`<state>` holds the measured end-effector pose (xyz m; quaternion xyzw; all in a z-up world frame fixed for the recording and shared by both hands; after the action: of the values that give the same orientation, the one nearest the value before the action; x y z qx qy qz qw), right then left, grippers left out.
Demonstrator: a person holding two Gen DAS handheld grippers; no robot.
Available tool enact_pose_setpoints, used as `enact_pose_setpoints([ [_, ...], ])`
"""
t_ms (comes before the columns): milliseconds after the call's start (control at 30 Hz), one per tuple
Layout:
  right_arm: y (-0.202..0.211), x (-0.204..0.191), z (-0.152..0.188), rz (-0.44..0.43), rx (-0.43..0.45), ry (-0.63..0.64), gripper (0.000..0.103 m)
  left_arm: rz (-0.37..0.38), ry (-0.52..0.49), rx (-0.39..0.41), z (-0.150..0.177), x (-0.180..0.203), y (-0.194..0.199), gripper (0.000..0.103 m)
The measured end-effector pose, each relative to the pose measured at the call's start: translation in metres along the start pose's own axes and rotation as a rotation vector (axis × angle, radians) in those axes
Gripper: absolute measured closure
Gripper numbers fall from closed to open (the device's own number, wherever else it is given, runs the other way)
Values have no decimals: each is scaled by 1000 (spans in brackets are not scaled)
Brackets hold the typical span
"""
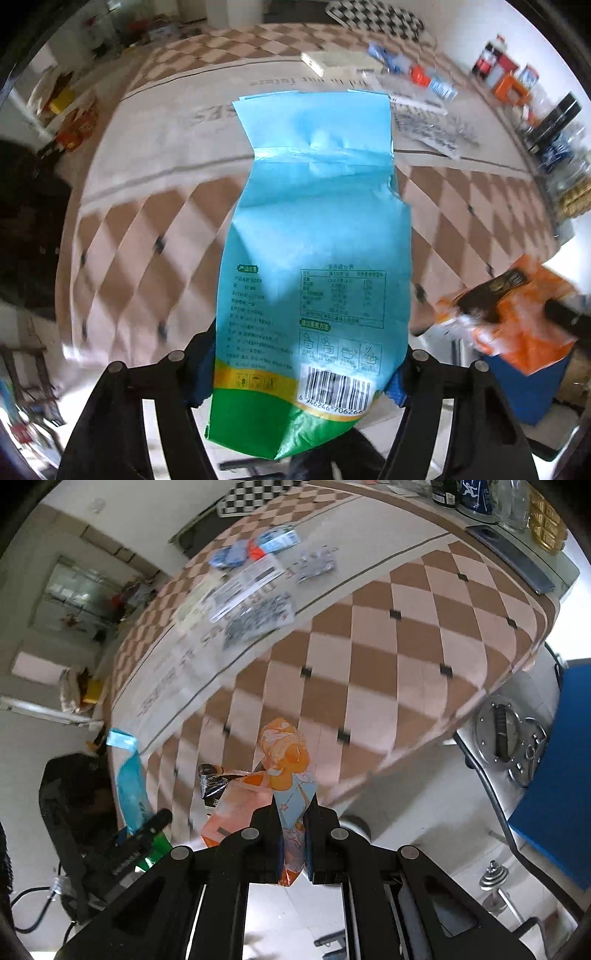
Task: Collect trash
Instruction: 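Carry the bag and wrapper over the bin and open both grippers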
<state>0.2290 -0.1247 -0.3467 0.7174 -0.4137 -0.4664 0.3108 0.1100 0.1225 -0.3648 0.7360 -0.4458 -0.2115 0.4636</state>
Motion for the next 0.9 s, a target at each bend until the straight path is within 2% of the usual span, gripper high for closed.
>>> enact_pose_setpoints([
  [133,-5,14,64,15,-67,64,95,9,72,-19,69,-10,25,36],
  [233,-41,37,117,51,-165,78,95,10,143,-104,129,-25,6,35],
  [300,-82,58,155,73,-245,59,95,17,188,-168,169,-34,-23,35],
  [400,-153,86,207,118,-328,59,95,32,257,-264,227,-51,-85,35],
  [533,-243,115,260,159,-388,62,95,70,315,-361,288,-71,-177,32],
  [667,-318,134,299,185,-408,72,95,122,371,-444,327,-88,-251,28],
  [700,-336,137,310,173,-421,77,95,121,382,-457,335,-92,-264,22],
  [733,-346,137,315,167,-430,80,94,119,393,-466,342,-98,-276,12],
  [800,-366,141,327,140,-451,76,88,109,405,-464,345,-95,-281,8],
  [833,-373,142,333,120,-462,78,73,102,417,-457,348,-99,-282,8],
  [867,-376,143,339,113,-466,88,48,98,425,-449,346,-99,-282,8],
  [900,-377,144,342,104,-463,91,35,97,427,-447,345,-100,-278,8],
])
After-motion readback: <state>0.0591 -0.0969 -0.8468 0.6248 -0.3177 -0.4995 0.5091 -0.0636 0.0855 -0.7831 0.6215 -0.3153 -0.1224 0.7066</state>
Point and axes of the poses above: each gripper's, at about its wrist camera, not at the fingertips, and y roughly against the way its jaws point, x to its right, z to its underside, the point moved 3 cm from there along -y, roughly the way its jaws point, and after that the axes turned 13 degrees about x, right-handed, at the moved point
